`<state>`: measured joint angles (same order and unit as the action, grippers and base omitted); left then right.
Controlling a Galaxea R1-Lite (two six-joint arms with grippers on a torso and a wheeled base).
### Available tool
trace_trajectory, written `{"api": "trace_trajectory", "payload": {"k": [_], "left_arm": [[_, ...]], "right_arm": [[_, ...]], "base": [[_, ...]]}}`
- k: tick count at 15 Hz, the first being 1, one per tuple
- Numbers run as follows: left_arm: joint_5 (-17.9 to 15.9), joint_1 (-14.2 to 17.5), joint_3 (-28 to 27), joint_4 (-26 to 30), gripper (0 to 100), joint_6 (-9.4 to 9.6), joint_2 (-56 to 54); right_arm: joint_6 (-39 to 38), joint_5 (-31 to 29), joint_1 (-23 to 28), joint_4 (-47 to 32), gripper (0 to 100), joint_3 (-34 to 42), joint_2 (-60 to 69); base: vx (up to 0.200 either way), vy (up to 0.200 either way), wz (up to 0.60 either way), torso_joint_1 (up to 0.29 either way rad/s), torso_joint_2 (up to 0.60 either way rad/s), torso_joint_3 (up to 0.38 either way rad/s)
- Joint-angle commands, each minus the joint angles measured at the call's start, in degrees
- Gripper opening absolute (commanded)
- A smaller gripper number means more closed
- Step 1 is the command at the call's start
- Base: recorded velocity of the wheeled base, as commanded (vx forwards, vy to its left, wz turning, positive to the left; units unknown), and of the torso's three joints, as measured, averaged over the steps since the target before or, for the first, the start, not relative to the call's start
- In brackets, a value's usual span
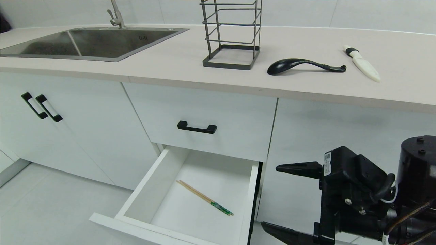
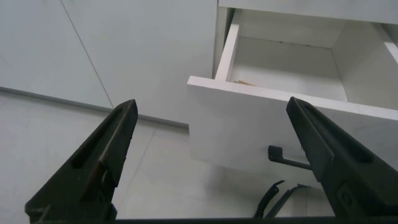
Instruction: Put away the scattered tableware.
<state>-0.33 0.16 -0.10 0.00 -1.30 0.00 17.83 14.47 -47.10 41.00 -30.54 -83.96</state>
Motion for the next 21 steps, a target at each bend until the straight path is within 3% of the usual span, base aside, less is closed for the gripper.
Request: {"api": "trace_trajectory", "payload": {"k": [1, 8, 18, 21], "left_arm": [[-0.02, 0.02, 0.01, 0.00, 100, -0.01, 0.00], [-0.02, 0.02, 0.01, 0.00, 100, -0.01, 0.00], [-0.02, 0.02, 0.01, 0.00, 100, -0.01, 0.00], [-0.02, 0.02, 0.01, 0.00, 100, -0.01, 0.00]], "right_arm": [[-2.81, 0.12, 0.52, 0.22, 100, -0.14, -0.86], [-5.44, -0.14, -4.40, 2.86, 100, -1.10, -7.10], [-5.27, -0.41, -5.81, 2.60, 100, -2.42, -8.15], [-5.18, -0.41, -5.89, 2.51, 100, -2.42, -8.15]], "base": [[0.000, 0.000, 0.00, 0.000, 0.00, 0.000], [0.000, 0.000, 0.00, 0.000, 0.00, 0.000], [0.000, 0.000, 0.00, 0.000, 0.00, 0.000], [0.000, 0.000, 0.00, 0.172, -0.11, -0.053]]}}
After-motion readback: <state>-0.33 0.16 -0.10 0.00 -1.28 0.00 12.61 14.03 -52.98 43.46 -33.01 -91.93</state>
